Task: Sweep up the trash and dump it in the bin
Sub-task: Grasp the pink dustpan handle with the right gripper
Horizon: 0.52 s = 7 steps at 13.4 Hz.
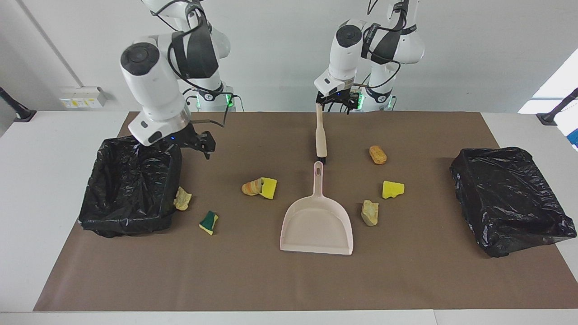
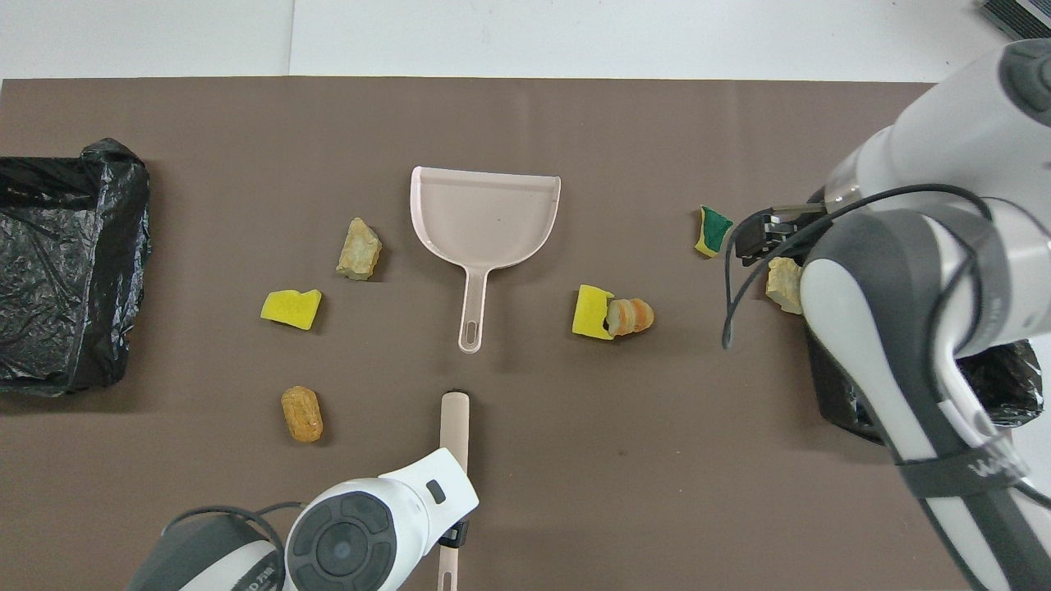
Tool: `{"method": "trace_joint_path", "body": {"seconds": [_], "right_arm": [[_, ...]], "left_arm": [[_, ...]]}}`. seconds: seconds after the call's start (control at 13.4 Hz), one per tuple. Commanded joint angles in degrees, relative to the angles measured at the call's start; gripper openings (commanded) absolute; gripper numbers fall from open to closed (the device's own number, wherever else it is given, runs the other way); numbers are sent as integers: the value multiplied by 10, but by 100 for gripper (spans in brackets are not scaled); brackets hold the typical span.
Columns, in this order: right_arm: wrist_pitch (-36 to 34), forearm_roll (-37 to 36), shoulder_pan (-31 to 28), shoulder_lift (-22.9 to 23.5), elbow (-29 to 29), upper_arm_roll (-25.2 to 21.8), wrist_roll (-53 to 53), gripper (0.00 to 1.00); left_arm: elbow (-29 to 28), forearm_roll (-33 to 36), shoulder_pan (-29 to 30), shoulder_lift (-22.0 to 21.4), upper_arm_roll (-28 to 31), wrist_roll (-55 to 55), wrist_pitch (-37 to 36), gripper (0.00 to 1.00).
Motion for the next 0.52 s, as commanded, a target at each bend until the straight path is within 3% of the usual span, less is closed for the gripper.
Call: {"method": "trace_joint_path", "body": {"seconds": [0.0, 0.22, 0.45], "right_arm": [[47, 8, 45, 35, 3, -1, 75, 100], [84, 16, 93, 61, 3, -1, 162, 100], [125, 42, 138, 81, 7, -1, 232, 100]], "left_arm": [[-64, -27, -22, -5, -18, -25, 75, 100], [-67, -42, -21, 38, -56, -46, 120, 99], [-67, -42, -15, 59, -61, -68, 138, 86]]}}
